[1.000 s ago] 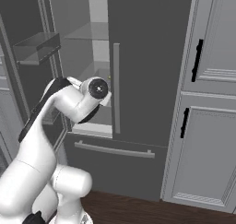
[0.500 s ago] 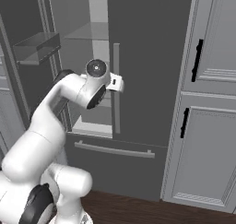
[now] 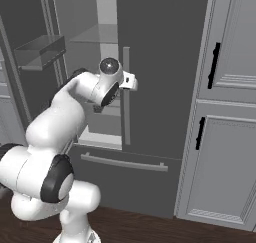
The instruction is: Grab a lemon wedge from the fridge and one ice cube from the ice bowl, and put them in the glass of lemonade.
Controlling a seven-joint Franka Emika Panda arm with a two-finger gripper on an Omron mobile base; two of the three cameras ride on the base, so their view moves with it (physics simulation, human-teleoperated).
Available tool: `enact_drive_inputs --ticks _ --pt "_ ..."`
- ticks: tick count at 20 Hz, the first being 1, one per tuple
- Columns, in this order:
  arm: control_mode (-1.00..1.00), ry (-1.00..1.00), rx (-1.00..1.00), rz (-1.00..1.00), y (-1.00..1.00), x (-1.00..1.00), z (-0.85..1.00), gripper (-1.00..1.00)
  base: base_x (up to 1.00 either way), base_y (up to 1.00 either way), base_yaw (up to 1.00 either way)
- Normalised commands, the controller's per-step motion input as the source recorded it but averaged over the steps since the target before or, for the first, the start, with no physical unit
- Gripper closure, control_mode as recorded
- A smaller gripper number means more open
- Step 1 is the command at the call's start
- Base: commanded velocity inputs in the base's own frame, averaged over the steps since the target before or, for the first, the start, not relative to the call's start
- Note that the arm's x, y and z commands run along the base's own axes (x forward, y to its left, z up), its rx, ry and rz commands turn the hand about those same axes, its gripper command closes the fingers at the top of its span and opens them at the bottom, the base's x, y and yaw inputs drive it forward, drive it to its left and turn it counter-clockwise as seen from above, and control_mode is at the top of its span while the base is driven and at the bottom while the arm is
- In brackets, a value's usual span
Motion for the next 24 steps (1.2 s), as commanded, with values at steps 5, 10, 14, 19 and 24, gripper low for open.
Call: enact_drive_inputs --ticks 5,10,14,19,24 --pt "-1.0 0.0 0.0 0.0 -0.09 0.99 -0.34 -1.0 0.0 0.0 0.0" --pt "-1.0 0.0 0.0 0.0 -0.2 0.82 -0.3 -1.0 0.0 0.0 0.0" --pt "-1.0 0.0 0.0 0.0 -0.12 0.77 -0.35 -1.0 0.0 0.0 0.0" --pt "-1.0 0.0 0.0 0.0 -0.08 0.83 -0.43 -1.0 0.0 0.0 0.0" --pt "-1.0 -0.07 0.0 0.0 -0.01 0.7 -0.61 1.0 0.0 0.0 0.0"
